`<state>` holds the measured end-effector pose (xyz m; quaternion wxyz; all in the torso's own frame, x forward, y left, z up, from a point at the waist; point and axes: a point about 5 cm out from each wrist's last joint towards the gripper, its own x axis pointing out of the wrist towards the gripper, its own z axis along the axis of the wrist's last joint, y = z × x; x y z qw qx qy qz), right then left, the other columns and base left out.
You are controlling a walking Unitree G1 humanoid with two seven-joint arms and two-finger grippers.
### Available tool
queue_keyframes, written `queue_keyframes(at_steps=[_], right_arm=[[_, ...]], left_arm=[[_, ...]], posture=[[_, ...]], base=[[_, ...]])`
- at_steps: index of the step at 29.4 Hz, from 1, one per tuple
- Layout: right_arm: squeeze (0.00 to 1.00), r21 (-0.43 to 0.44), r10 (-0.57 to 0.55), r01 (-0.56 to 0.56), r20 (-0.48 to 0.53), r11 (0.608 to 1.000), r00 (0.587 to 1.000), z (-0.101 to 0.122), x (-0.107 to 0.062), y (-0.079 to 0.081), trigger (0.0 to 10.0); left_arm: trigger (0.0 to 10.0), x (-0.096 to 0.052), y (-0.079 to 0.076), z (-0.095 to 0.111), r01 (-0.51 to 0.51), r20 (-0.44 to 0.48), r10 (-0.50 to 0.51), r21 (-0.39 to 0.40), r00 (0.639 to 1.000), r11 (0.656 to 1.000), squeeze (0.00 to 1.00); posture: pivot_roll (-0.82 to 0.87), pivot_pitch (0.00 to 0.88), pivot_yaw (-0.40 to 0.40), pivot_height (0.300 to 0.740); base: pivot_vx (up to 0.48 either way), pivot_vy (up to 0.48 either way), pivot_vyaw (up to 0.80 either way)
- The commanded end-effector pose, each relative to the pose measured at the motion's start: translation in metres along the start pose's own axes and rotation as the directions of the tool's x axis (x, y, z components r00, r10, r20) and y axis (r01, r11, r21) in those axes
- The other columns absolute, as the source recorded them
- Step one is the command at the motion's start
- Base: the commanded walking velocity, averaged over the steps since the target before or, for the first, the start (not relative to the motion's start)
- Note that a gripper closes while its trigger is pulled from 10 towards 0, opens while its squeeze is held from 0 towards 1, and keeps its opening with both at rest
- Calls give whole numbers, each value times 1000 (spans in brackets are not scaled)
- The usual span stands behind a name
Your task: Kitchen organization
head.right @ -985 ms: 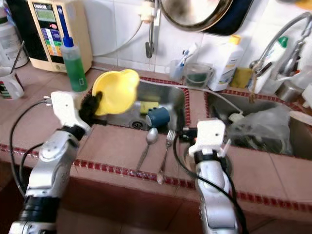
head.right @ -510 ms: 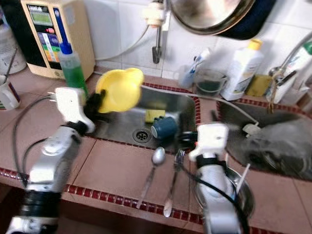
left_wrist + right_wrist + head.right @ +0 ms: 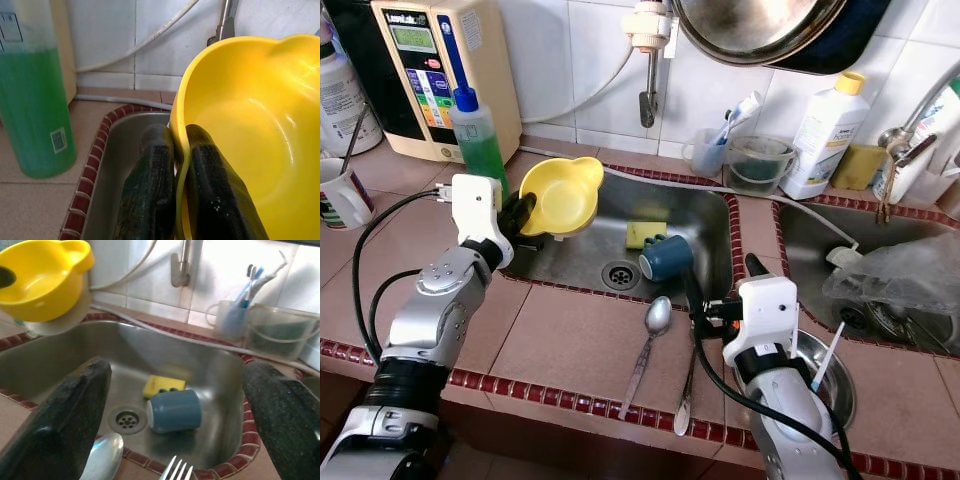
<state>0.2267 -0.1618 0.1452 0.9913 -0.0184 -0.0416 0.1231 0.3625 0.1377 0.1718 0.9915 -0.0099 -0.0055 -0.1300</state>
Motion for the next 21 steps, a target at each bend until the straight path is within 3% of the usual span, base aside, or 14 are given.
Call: queue_keyframes(at_steps=[1,9,21], right_arm=[[0,24,50,-50,7,998,999,8,-4,3,10000],[0,103,173,-171,-12,980,985,20,-12,14,10000],[0,195,227,-209,-76,958,971,15,-31,15,10000]], left_arm=[[10000,6,-3,4,23,1,-23,19,1000,1000,0],[10000,13,-11,-6,52,-41,-51,34,998,998,0],[10000,20,-15,-21,80,-98,-74,60,992,995,0]], posture=[[-89,48,-10,731],[-103,53,-3,731],[-130,46,8,731]], base=[[0,0,0],[0,0,0],[0,0,0]])
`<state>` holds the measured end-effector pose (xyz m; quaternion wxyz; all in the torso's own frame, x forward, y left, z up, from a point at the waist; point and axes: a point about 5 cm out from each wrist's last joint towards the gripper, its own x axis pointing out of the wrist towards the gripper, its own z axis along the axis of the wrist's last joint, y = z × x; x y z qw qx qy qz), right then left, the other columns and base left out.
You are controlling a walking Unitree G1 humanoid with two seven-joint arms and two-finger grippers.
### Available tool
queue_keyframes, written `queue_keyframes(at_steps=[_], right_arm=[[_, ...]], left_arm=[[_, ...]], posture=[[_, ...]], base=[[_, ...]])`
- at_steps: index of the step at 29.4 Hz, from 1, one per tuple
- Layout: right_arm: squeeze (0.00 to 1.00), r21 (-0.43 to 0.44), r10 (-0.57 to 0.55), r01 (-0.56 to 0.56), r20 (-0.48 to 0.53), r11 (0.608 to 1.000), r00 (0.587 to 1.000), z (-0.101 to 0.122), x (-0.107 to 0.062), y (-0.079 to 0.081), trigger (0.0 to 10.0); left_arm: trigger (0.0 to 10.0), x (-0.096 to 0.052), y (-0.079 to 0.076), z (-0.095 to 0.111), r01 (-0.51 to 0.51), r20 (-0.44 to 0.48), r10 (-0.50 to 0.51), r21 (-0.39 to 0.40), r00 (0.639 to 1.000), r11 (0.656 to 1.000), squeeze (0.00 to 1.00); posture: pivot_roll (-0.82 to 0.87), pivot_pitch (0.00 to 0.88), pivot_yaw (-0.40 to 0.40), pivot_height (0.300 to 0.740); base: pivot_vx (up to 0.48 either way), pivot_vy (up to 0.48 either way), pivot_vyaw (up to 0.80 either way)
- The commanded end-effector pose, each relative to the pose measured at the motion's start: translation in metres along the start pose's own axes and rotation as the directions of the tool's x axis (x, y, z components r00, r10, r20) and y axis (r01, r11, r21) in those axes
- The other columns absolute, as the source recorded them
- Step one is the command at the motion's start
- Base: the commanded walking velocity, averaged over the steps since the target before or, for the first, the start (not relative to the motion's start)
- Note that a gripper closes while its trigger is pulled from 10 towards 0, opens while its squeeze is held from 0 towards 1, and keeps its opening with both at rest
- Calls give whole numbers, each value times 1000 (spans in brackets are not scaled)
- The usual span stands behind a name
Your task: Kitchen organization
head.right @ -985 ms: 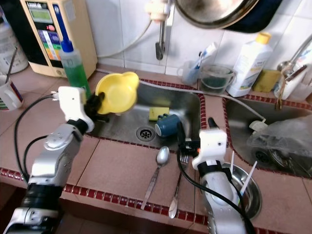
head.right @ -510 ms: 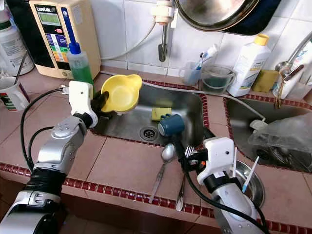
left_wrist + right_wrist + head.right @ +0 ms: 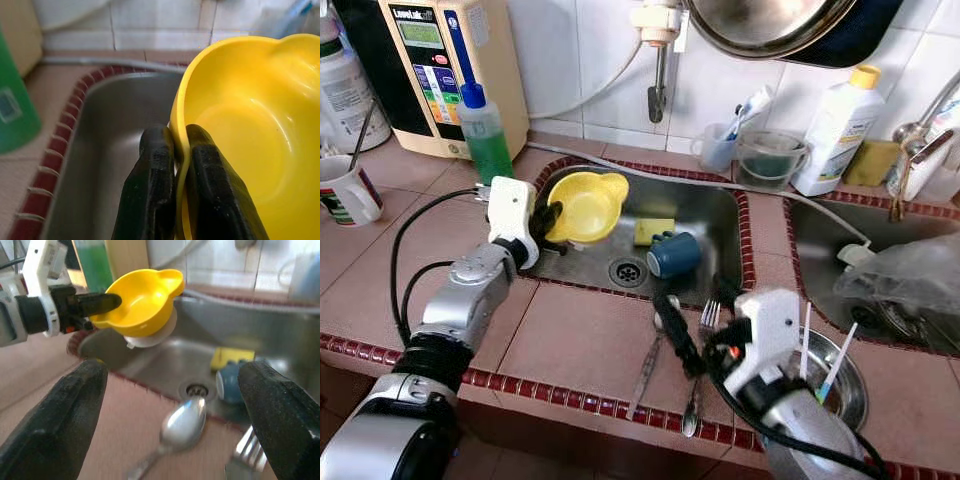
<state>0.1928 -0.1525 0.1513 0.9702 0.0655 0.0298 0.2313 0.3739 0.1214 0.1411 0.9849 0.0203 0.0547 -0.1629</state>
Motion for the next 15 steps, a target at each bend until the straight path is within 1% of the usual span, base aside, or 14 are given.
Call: queue_keyframes(at_steps=[1,3,6,9,10,12,13,15], right_arm=[[0,-2,7,-7,9,1000,1000,5,-3,0,10000],[0,20,9,-9,-4,1000,1000,3,-5,1,10000],[0,59,-8,8,4,998,1000,5,-7,0,10000],[0,74,-14,12,21,997,1000,9,-6,-1,10000],[0,78,-14,12,22,997,1000,9,-6,0,10000],[0,75,-12,11,21,997,1000,9,-6,0,10000],[0,69,-14,12,20,998,1000,8,-5,0,10000],[0,65,-17,16,14,998,1000,8,-5,0,10000]], left_arm=[[10000,4,-2,9,9,25,-10,26,1000,1000,0],[10000,6,-2,6,8,6,-8,37,1000,999,0],[10000,8,-2,-1,11,-35,-10,25,999,1000,0],[10000,9,-5,-2,34,-41,-33,16,999,999,0],[10000,9,-5,-3,36,-45,-35,17,998,999,424],[10000,10,-5,-3,36,-48,-36,11,998,999,424],[10000,10,-5,-4,38,-49,-38,5,998,999,1000],[10000,10,-5,-4,42,-48,-42,6,998,999,1000]], posture=[[-130,46,8,731],[-135,43,11,731],[-143,40,20,731],[-144,34,24,731],[-144,30,25,731],[-144,30,25,731],[-144,27,25,731],[-144,27,25,731]], base=[[0,0,0],[0,0,0],[0,0,0],[0,0,0],[0,0,0],[0,0,0],[0,0,0],[0,0,0]])
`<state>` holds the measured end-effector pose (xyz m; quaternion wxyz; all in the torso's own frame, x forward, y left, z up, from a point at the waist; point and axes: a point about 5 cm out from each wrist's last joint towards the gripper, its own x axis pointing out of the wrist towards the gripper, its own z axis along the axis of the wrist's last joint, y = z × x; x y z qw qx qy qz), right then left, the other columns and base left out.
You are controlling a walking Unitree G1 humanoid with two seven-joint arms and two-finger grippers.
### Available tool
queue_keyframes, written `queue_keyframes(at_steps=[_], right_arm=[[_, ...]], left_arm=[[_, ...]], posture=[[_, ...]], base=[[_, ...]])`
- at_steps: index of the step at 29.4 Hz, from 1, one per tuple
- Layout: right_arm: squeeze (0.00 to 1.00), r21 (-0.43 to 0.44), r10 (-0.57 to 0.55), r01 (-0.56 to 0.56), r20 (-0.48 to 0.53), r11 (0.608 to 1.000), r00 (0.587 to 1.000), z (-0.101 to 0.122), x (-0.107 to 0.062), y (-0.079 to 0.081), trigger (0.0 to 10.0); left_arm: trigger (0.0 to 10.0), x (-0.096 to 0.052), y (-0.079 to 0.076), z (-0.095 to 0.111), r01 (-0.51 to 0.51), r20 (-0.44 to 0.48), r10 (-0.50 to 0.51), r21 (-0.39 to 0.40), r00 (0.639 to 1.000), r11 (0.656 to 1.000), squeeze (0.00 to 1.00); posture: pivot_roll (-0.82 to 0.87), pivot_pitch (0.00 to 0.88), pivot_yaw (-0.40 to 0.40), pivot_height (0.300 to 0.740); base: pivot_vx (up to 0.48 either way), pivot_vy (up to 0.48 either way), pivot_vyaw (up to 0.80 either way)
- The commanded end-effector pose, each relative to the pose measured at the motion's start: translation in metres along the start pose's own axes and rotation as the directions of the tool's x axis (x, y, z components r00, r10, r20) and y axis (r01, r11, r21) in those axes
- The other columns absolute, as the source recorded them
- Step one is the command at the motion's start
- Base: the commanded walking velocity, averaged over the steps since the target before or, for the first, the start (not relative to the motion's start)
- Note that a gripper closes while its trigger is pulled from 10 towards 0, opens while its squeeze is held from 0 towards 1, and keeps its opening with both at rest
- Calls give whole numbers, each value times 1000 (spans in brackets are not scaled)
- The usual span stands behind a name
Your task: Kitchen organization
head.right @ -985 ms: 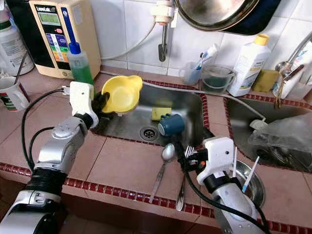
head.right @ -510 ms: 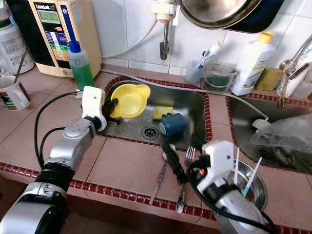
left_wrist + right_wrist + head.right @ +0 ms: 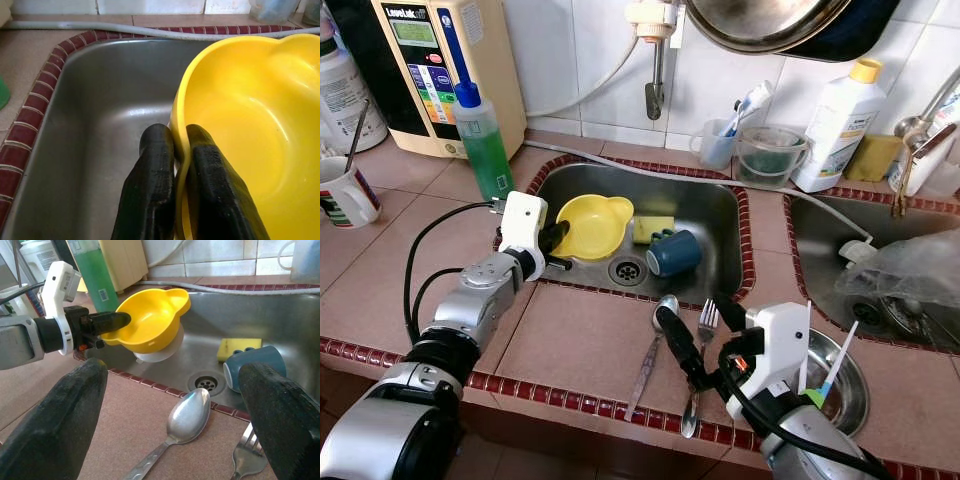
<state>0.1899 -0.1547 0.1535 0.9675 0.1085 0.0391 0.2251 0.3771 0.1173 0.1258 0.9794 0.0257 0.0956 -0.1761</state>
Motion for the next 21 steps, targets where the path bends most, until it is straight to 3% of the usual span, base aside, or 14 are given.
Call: queue_keyframes(at_steps=[1,21], right_arm=[[0,-22,-8,8,9,1000,1000,6,-1,0,10000],[0,-31,-24,25,29,999,999,10,7,-1,10000]], left_arm=[[10000,4,-2,11,15,35,-15,12,999,1000,1000],[10000,3,0,15,24,51,-25,22,998,999,1000]], posture=[[-145,24,25,731],[-125,27,10,731]], base=[[0,0,0],[0,0,0]])
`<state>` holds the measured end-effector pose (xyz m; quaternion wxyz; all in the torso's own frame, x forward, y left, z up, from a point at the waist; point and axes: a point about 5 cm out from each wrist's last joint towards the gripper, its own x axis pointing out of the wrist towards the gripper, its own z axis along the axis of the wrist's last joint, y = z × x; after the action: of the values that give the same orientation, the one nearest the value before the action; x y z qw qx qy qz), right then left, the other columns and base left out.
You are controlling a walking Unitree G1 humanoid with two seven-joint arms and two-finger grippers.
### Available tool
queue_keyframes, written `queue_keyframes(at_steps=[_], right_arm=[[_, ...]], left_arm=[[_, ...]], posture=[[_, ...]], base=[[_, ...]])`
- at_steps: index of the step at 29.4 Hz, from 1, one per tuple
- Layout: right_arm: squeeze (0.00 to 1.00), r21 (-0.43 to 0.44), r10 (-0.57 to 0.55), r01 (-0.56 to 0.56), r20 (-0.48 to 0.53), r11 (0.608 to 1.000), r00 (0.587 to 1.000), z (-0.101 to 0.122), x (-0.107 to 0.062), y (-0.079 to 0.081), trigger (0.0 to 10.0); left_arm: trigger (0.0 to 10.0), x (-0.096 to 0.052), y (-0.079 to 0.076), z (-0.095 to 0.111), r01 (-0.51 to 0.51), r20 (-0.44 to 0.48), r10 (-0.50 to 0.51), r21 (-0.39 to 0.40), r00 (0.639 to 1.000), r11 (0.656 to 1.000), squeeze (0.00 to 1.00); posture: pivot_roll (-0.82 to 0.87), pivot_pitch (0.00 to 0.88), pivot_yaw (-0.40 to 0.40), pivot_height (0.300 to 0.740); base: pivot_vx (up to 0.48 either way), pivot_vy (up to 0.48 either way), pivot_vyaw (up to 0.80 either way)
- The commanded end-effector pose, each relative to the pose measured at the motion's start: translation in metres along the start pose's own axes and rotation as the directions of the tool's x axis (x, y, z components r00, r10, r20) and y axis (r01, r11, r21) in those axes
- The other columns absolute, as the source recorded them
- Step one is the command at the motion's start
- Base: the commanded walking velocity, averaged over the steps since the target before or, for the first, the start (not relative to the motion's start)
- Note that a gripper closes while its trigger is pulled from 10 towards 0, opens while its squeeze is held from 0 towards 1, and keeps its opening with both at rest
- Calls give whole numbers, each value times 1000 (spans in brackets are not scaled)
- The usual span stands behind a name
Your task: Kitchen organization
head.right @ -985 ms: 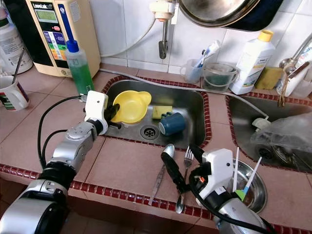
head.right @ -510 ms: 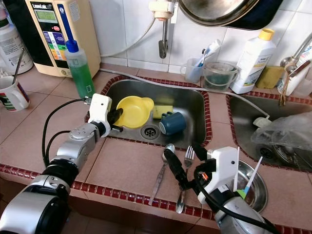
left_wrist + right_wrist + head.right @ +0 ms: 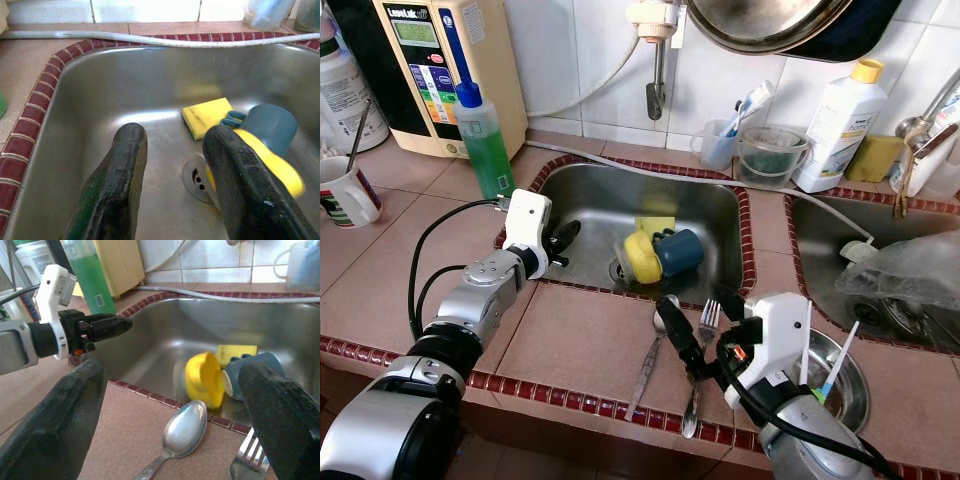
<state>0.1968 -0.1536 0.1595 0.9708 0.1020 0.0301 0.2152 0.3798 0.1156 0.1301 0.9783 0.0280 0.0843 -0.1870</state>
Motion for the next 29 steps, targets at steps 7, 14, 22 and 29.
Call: queue_keyframes(at_steps=[7,14,22,29], right_arm=[[0,-29,-40,41,44,999,998,3,11,-1,10000],[0,-29,-114,119,137,993,984,5,29,-3,10000],[0,-83,-283,308,227,948,932,5,45,-14,10000],[0,-104,-305,340,257,935,917,4,46,-19,10000]], left_arm=[[10000,-8,1,21,30,120,-36,46,992,998,0],[10000,-22,-1,27,3,244,-22,77,969,997,0],[10000,-44,-14,22,39,307,-33,-11,951,999,0],[10000,-56,-18,25,56,358,-30,-64,933,996,0]], posture=[[-95,40,1,731],[-80,45,-5,731],[-55,50,-17,731],[-44,55,-26,731]], base=[[0,0,0],[0,0,0],[0,0,0],[0,0,0]])
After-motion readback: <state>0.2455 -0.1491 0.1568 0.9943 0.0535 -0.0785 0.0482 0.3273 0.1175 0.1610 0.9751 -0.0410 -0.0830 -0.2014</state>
